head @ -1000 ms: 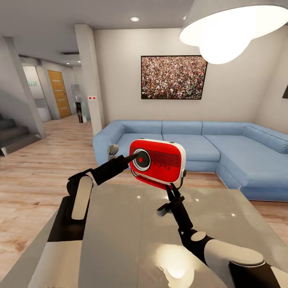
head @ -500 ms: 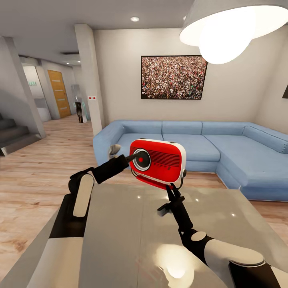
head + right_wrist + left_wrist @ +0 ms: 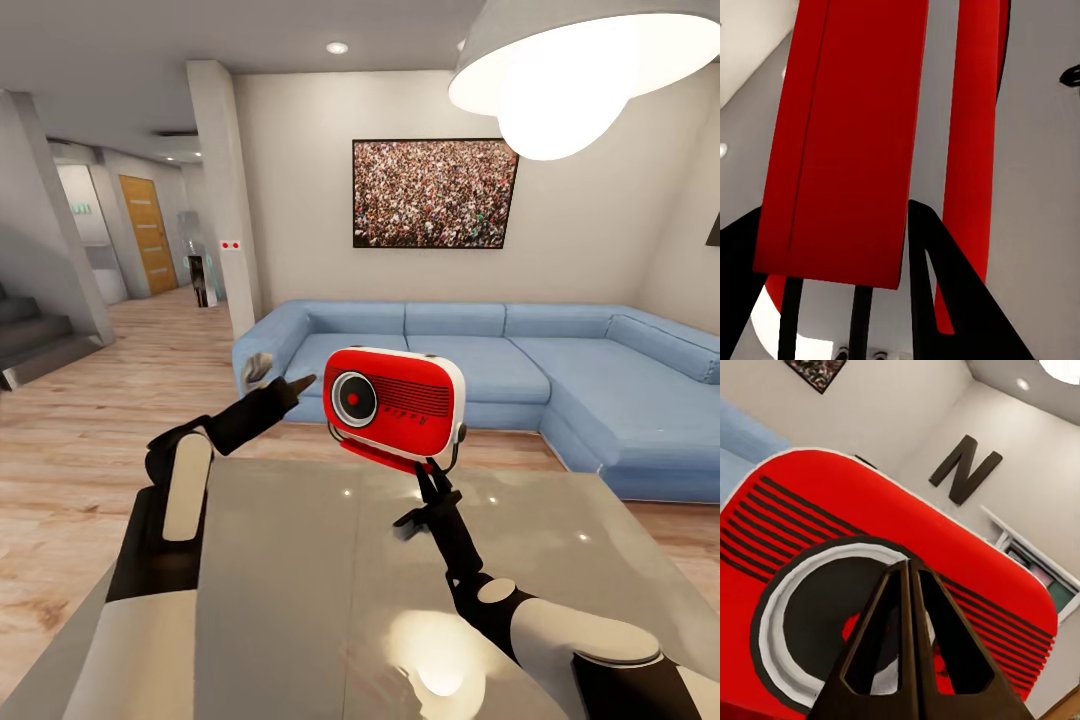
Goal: Turn on the radio receiver that's on the table in the living room.
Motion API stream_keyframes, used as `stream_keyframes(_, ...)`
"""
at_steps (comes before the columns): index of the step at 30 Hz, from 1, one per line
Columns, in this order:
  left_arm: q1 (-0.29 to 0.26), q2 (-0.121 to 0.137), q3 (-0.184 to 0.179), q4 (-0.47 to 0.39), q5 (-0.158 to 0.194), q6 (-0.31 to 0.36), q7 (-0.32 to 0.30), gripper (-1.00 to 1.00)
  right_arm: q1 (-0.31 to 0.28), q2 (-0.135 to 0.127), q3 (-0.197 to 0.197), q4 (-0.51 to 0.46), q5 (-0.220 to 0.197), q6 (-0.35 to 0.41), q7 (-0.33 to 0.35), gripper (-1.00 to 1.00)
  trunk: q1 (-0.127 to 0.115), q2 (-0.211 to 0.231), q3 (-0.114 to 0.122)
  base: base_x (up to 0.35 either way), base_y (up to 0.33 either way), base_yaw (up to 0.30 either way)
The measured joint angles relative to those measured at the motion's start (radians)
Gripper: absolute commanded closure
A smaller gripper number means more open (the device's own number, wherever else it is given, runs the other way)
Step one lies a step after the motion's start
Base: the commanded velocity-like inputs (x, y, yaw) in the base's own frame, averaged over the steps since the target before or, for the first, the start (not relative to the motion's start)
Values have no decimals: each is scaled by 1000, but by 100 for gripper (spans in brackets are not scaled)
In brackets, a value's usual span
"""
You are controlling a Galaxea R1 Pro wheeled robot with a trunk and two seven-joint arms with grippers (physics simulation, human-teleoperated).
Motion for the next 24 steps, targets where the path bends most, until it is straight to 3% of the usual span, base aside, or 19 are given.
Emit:
stream_keyframes(11, 0, 0, 16, 81, -4, -5, 6, 100, 0, 0, -2, 0, 0, -2, 0, 100, 0, 0, 0, 0, 0, 0)
stream_keyframes(16, 0, 0, 10, 190, -4, -79, 8, 100, 0, 0, 0, 0, 0, -3, 0, 100, 0, 0, 0, 0, 0, 0)
stream_keyframes(24, 0, 0, 6, 237, -4, -104, 8, 100, 0, 0, 0, 0, 0, -3, 0, 100, 0, 0, 0, 0, 0, 0)
